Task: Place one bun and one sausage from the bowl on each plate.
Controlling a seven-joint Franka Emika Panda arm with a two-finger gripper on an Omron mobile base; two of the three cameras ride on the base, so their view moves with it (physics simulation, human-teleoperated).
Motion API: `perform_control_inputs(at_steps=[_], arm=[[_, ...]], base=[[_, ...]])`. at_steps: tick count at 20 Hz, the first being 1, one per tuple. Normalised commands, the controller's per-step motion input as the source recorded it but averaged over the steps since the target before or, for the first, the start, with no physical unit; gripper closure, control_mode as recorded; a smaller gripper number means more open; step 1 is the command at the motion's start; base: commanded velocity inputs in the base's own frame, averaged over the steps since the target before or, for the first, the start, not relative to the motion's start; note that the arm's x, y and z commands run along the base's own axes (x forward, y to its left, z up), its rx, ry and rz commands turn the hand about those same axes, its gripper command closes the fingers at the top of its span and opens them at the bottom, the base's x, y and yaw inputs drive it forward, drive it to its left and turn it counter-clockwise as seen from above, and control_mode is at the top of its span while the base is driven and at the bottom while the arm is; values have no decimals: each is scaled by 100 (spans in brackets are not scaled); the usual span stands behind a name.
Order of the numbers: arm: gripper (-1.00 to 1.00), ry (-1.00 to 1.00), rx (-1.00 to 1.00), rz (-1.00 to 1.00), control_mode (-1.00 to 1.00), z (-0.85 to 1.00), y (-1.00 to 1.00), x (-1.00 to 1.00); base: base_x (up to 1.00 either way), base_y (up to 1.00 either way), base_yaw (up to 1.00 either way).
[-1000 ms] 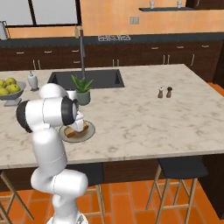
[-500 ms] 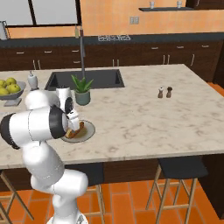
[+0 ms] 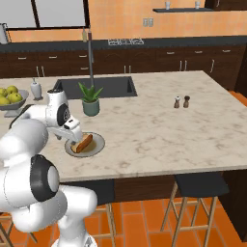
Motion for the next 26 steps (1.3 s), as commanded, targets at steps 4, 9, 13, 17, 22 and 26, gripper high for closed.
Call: perform_control_inputs(at_steps=[4,9,13,17,22,26], arm=[[-100,0,0,43,-100,63,-23,-56],[-100,1,0,37,-100,22,-52,-48],[-100,10,1,2,100,-18,-25,-14],[-100,0,0,0,100,0,0,0],[-100,0,0,0,100,0,0,0],[-100,0,0,0,100,0,0,0]], base=[[0,0,0],[0,0,0],[-19,0,0],[-100,43,11],[-67,99,6],[-9,100,8]])
